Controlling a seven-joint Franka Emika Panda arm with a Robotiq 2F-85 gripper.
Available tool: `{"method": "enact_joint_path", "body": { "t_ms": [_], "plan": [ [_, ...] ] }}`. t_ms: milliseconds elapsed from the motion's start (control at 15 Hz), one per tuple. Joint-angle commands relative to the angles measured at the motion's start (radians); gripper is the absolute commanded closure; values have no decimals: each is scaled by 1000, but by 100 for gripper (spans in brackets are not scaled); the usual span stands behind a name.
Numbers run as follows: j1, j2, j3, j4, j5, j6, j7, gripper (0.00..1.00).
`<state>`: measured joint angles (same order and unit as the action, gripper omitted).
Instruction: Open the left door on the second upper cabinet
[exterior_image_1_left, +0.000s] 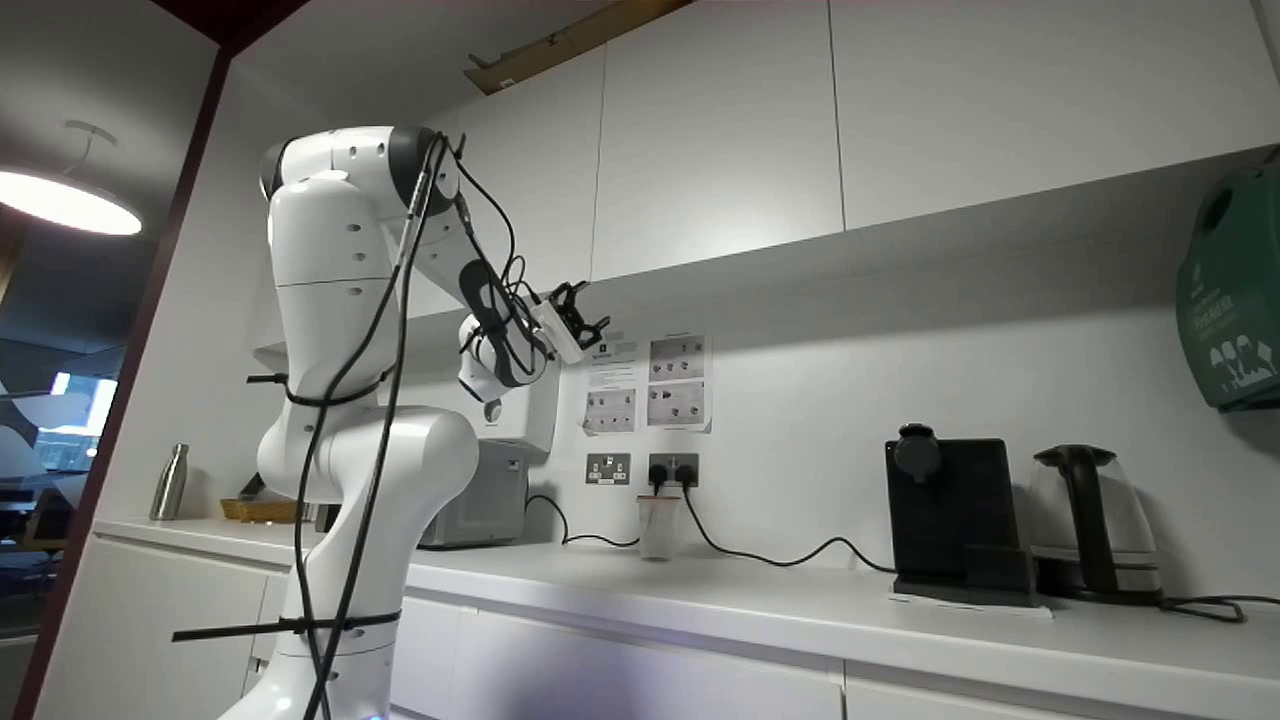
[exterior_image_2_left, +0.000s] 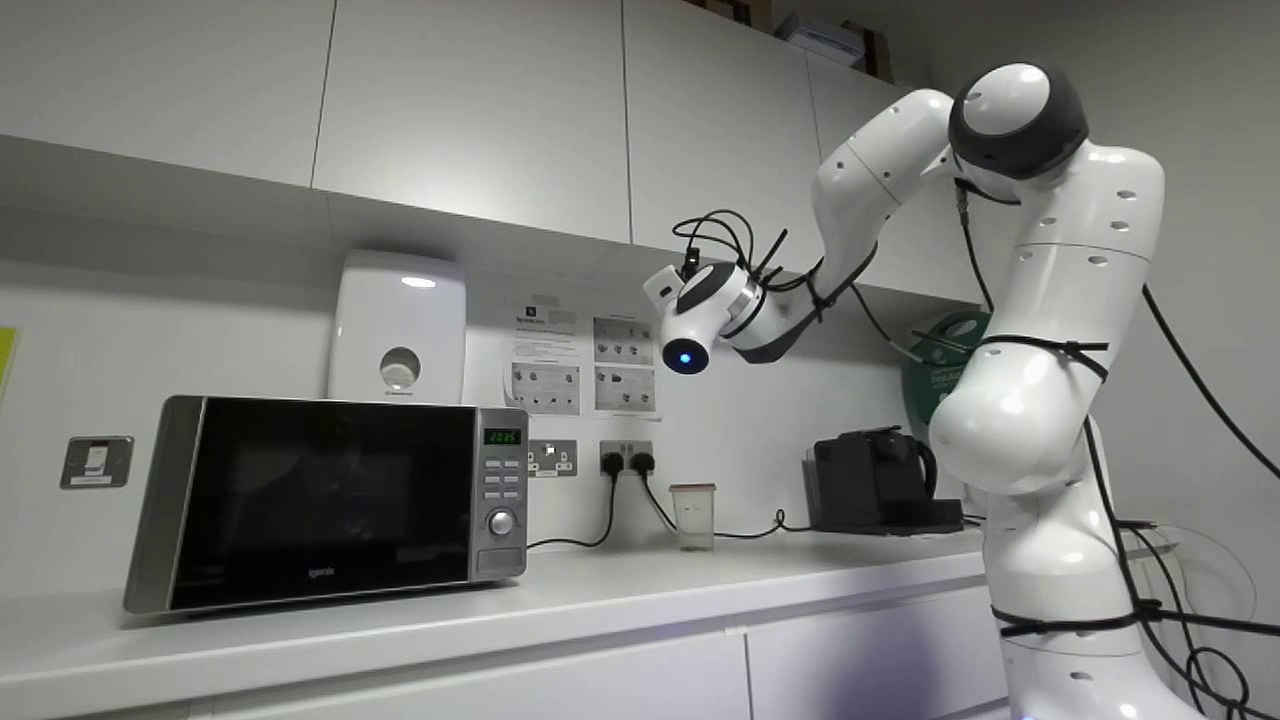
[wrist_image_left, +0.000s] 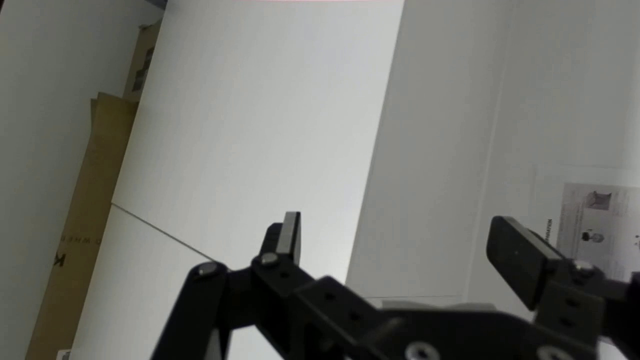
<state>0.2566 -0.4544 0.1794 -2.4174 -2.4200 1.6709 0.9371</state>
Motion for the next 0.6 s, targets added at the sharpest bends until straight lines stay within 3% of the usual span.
{"method": "enact_joint_path", "body": {
  "t_ms": [0, 200, 333, 533],
  "plan": [
    [-11, 47, -9, 72, -122, 19, -37, 0],
    [-22, 89, -10, 96, -239, 40, -72, 0],
    [-215, 92, 206, 106, -194, 74, -81, 0],
    [-419, 84, 413, 138, -191, 119, -71, 0]
  ]
}}
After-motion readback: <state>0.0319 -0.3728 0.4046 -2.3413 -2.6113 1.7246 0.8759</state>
